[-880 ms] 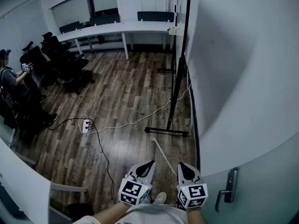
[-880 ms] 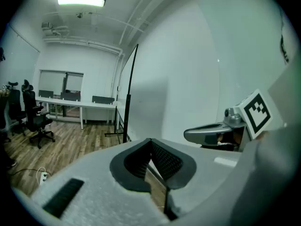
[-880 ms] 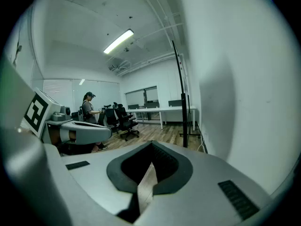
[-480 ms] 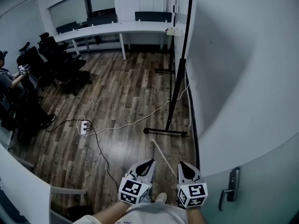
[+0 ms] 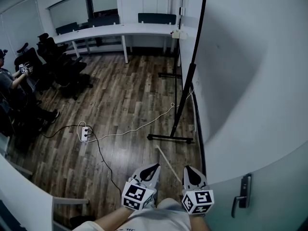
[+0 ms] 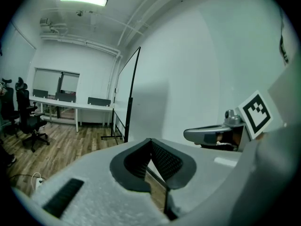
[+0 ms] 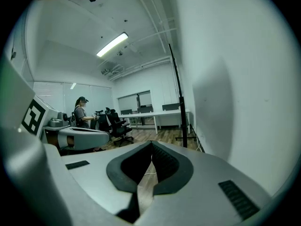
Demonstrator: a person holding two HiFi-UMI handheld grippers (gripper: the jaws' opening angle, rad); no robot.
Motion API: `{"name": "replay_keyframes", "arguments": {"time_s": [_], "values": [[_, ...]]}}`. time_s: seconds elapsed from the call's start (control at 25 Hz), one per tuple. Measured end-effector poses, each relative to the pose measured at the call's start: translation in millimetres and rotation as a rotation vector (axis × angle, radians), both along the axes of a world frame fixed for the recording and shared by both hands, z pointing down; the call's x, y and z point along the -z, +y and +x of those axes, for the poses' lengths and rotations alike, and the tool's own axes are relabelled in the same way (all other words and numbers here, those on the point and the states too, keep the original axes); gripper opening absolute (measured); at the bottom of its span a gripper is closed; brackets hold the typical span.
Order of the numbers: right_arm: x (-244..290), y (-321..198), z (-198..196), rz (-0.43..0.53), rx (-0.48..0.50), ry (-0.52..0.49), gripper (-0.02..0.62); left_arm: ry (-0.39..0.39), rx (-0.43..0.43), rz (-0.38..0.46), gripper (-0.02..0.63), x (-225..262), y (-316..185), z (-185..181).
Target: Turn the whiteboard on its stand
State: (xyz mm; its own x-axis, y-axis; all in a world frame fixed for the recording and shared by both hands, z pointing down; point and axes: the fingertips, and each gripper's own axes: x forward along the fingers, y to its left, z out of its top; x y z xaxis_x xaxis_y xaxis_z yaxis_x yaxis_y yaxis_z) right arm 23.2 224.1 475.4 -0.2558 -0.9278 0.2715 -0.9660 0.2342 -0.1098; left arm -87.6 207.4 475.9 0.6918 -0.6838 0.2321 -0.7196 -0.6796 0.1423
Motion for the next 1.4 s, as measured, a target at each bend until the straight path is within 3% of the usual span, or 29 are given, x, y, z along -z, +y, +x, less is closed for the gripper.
{"name": "replay_keyframes", "arguments": {"time_s": [0.36,0.8,1.08,1.4], "values": [[-17,-43,1,-0.013,-0.003,-0.014,0.006,-0.010,-0.028,0.004,0.011,-15,-41,6],[-8,-167,38,0.020,0.012,0.014,0.006,-0.016,-0.021,0.011,0.011,-11,-157,39],[-1,-239,70,0.021,0.034,0.015,0.006,0.016,0.023,0.014,0.011,4,-231,65],[13,-300,85,0.048,0.094,0.032,0.007,0.011,0.077,0.033,0.011,13,-283,77]]}}
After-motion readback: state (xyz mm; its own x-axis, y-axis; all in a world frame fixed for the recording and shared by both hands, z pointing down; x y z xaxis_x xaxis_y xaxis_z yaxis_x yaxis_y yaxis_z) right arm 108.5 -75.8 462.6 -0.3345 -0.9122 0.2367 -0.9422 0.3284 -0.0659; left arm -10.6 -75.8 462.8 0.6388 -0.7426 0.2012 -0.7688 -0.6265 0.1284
